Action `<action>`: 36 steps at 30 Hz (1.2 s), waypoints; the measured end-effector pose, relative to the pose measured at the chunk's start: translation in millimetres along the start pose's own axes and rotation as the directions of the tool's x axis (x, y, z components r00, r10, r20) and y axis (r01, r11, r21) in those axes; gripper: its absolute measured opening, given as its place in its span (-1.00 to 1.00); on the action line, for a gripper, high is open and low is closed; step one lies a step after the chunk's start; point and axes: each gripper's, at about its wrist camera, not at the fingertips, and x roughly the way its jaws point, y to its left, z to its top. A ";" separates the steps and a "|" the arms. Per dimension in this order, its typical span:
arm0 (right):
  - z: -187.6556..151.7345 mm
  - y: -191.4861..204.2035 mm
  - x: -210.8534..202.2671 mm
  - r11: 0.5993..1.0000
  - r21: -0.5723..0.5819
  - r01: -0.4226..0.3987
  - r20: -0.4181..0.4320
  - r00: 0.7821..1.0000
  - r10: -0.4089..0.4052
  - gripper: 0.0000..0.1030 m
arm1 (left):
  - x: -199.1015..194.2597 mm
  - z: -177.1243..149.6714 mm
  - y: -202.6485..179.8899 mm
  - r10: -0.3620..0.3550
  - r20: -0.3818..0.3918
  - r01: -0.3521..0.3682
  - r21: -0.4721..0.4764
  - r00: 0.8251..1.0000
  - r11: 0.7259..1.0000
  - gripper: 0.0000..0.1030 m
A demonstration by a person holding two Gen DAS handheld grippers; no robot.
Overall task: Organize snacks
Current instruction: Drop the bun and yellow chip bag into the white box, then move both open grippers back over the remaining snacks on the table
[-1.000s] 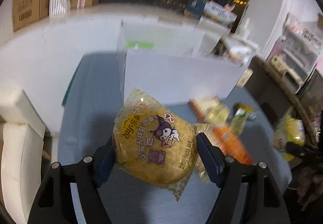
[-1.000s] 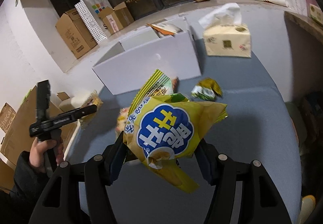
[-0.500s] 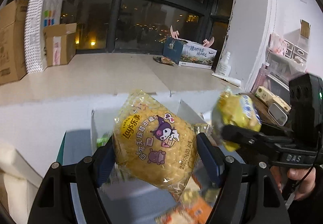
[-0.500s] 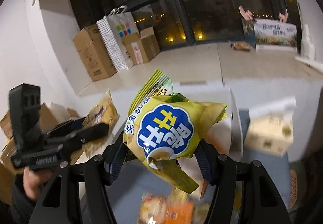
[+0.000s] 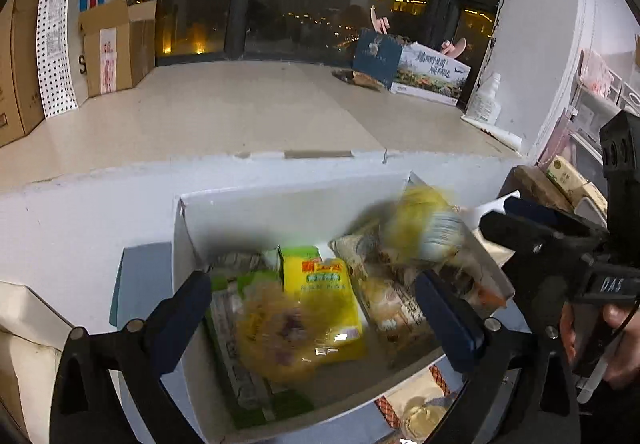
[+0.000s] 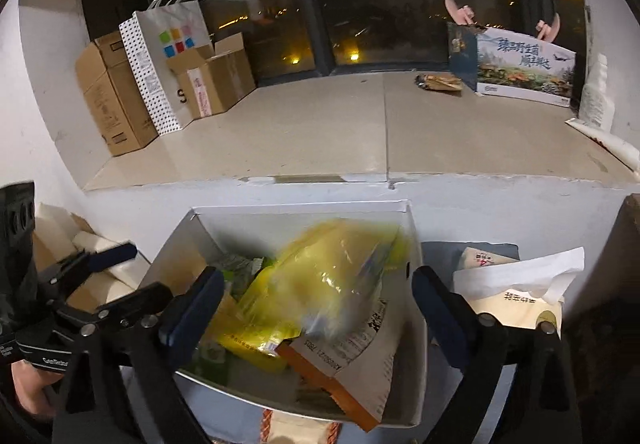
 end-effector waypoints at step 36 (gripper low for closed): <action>-183.3 -3.0 -180.2 0.989 0.072 -0.129 0.158 0.981 0.116 1.00 | -151.1 -155.7 -111.6 -0.198 0.084 0.195 0.044 0.977 0.980 1.00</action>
